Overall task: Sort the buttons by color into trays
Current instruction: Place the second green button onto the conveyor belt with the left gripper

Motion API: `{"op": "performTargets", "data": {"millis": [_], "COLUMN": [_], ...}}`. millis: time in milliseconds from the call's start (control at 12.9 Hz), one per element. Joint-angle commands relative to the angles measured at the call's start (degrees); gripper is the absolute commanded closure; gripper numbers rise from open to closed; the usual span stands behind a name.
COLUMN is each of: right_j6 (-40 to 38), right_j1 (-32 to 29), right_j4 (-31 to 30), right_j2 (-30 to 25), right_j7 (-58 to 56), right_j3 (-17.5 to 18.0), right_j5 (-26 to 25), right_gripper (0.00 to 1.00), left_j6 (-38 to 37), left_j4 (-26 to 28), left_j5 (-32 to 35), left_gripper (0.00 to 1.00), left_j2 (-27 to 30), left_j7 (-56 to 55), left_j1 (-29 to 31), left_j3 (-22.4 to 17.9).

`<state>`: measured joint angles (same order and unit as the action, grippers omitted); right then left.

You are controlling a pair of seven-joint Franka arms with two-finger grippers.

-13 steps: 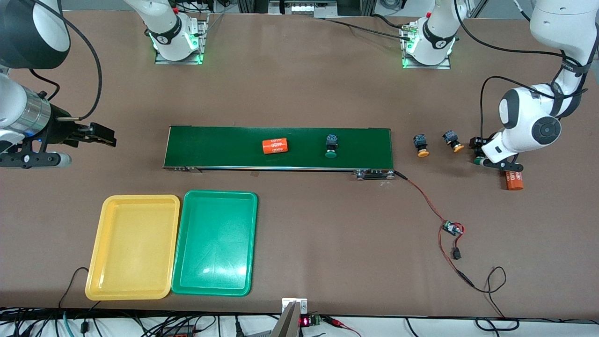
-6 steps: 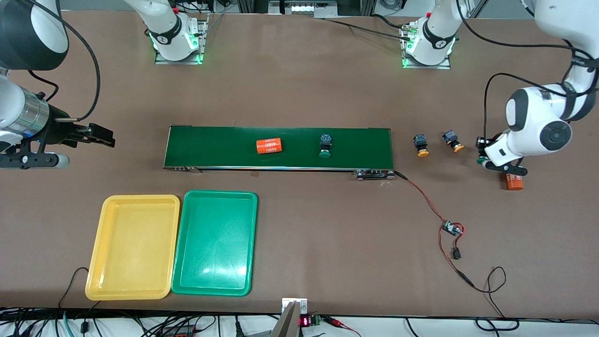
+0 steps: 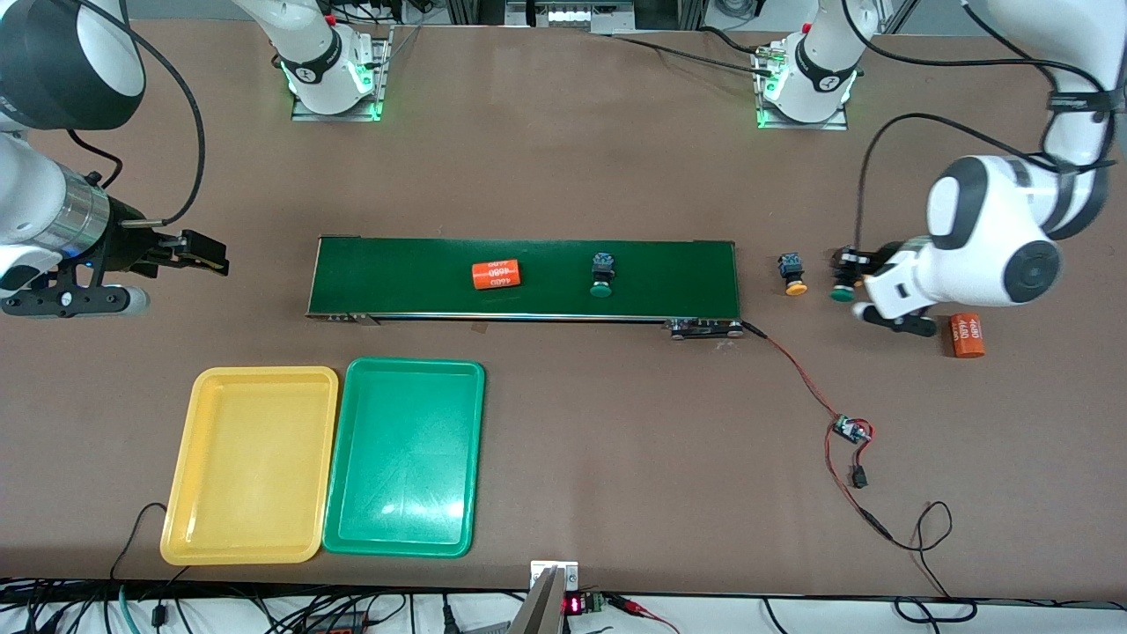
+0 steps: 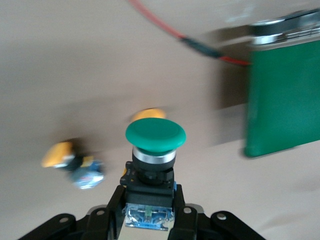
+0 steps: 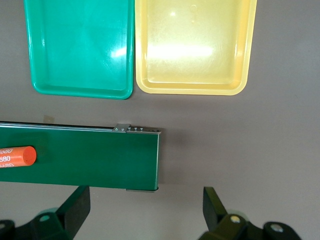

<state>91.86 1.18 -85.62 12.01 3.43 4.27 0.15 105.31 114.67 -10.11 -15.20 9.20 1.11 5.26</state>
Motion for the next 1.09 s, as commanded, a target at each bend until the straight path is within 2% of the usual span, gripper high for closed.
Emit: {"op": "performTargets", "data": {"millis": [0,233,311,544,622,700,778,856,1011], "right_j6": [-0.1,-1.2,-1.3,-1.2,-1.6,-2.6,-3.6,-4.1,-4.2], "right_j1": [0.1,0.2,0.2,1.1,1.4,1.5,1.5,1.9,1.8], "right_j4": [-0.4,-0.4,-0.4,-0.4,-0.4,-0.3,-0.3,-0.2,-0.2], "right_j2": [-0.4,-0.7,-0.7,0.2,-0.1,-0.3,-0.4,-0.5,-0.5], "right_j7": [-0.8,-0.9,-0.9,-0.5,-0.2,0.0,0.0,0.0,-0.7], "right_j3": [0.0,0.0,0.0,0.0,0.0,0.0,0.0,0.0,0.0], "right_j5": [0.0,0.0,0.0,0.2,0.2,0.2,0.2,0.2,0.4], "right_gripper": [0.00,0.00,0.00,0.00,0.00,0.00,0.00,0.00,0.00], "left_j6": [2.3,10.4,13.1,20.3,21.3,21.6,21.6,21.6,20.8], "left_j4": [-0.8,-0.2,-0.2,1.3,1.9,1.9,2.0,2.5,2.5], "left_j5": [-3.5,-3.5,-3.5,-3.5,-3.4,-3.4,-3.4,-3.4,-3.5], "left_gripper": [0.86,0.85,0.85,0.84,0.80,0.66,0.39,0.03,0.00], "left_j2": [-0.7,-2.8,-3.8,-6.0,-6.2,-6.6,-6.7,-6.7,-5.8], "left_j7": [-8.7,-22.4,-25.1,-26.3,-26.3,-26.2,-26.3,-26.2,-26.2], "left_j1": [-0.8,-2.7,-3.5,-6.7,-7.0,-7.3,-7.3,-7.2,-6.8], "left_j3": [5.5,13.4,14.9,15.5,15.5,15.6,15.6,15.6,15.6]}}
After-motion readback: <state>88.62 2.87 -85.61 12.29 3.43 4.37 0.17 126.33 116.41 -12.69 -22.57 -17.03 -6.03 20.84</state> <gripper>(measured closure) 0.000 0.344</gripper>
